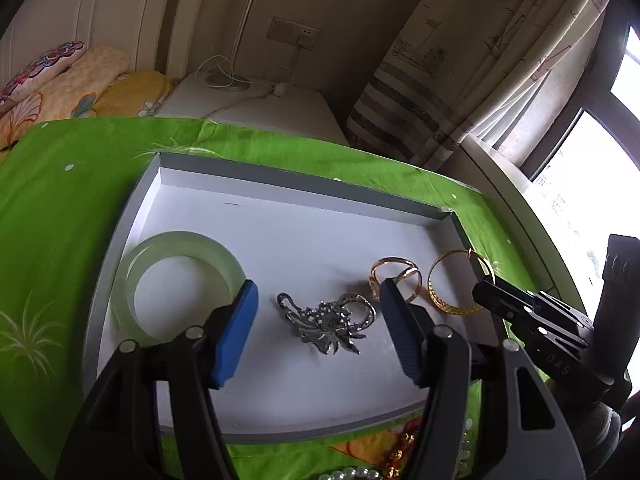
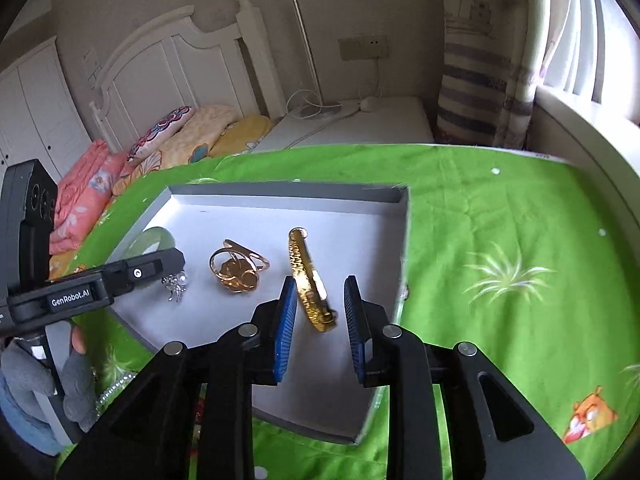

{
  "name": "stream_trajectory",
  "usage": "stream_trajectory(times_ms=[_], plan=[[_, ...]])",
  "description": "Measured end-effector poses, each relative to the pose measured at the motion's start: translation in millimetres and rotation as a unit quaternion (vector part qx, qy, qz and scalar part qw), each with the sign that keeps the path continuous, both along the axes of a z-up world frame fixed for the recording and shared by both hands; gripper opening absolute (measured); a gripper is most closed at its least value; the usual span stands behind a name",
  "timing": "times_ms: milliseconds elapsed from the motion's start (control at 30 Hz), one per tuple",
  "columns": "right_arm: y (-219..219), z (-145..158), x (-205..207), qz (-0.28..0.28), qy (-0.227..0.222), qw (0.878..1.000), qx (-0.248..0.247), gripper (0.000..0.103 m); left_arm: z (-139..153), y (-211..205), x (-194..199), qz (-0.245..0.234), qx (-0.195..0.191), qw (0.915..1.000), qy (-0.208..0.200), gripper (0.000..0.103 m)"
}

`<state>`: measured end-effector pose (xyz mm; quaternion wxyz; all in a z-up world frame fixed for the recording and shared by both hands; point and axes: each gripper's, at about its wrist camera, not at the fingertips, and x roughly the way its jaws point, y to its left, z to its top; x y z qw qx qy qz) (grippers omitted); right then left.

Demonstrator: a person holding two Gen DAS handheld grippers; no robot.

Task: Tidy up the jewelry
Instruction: 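Lower the gold bangle and silver brooch into the box and open both grippers, then grasp the gold safety-pin brooch with the right gripper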

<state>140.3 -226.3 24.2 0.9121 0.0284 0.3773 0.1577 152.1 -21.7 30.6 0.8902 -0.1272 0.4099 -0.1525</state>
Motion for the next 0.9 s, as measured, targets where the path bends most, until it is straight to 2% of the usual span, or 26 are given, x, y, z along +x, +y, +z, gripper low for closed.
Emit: stream_trajectory(times_ms=[100, 233, 467, 600, 667, 733, 800, 900], plan=[[-6.4, 0.9, -6.5, -0.007, -0.011, 1.0, -0.017, 0.023, 3.2, -0.1, -2.5, -0.005, -0.007, 0.9999, -0.006, 0.07], [-19.8, 2.3, -14.5, -0.016, -0.023, 1.0, 0.004, 0.023, 11.3, -4.0, -8.4, -0.007, -0.014, 0.9997, -0.019, 0.076], [-43.2, 8.2, -35.0, -0.028, -0.039, 0.998, 0.04, 0.023, 27.4, -6.8, -30.8, -0.001, -0.019, 0.9987, -0.047, 0.092], [-55.3, 8.0, -50.3, -0.027, -0.041, 0.997, 0.053, 0.028, 38.9, -9.4, -49.7, 0.021, 0.009, 0.9967, -0.077, 0.1], [-59.4, 6.7, -57.7, -0.026, -0.039, 0.997, 0.056, 0.03, 46.1, -12.1, -59.9, 0.033, 0.028, 0.9943, -0.097, 0.1], [-64.9, 4.7, -63.7, -0.028, -0.037, 0.997, 0.058, 0.043, 51.9, -15.2, -69.8, 0.038, 0.049, 0.992, -0.11, 0.1], [-70.9, 2.5, -70.2, -0.033, -0.034, 0.997, 0.062, 0.049, 56.3, -18.5, -80.2, 0.045, 0.072, 0.9889, -0.122, 0.1], [-79.8, -0.5, -82.1, -0.043, -0.029, 0.996, 0.071, 0.052, 58.2, -21.0, -99.4, 0.058, 0.102, 0.9835, -0.138, 0.101]])
